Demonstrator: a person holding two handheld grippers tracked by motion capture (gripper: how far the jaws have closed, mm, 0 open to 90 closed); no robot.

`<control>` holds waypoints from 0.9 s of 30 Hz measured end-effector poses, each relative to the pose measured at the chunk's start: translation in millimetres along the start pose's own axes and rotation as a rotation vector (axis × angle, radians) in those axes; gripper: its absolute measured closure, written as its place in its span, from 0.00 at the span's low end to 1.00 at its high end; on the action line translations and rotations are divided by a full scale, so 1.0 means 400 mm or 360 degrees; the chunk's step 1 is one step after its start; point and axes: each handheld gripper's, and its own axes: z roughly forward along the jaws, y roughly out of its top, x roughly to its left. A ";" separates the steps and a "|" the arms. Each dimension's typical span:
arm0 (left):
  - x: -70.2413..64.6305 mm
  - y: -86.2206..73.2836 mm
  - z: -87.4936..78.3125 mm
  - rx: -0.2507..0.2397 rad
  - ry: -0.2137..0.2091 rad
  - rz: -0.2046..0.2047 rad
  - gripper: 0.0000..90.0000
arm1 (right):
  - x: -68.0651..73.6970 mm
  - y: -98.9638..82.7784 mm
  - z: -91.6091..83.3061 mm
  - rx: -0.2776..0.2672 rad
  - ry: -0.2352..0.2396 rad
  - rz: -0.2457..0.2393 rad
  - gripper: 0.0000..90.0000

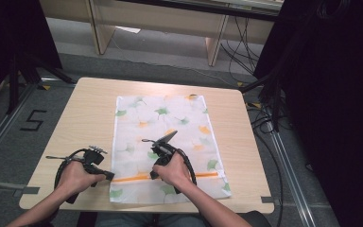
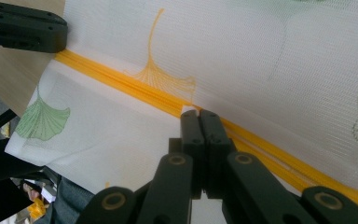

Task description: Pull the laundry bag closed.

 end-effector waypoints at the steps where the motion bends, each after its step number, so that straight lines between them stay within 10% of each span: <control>1: 0.001 0.000 0.001 0.0002 -0.0003 0.0007 0.98 | -0.001 0.001 -0.002 0.0021 0.0010 -0.0003 1.00; 27: 0.000 0.000 0.000 0.0000 0.0001 0.0003 0.98 | -0.035 -0.012 -0.017 0.0004 0.0000 0.0009 1.00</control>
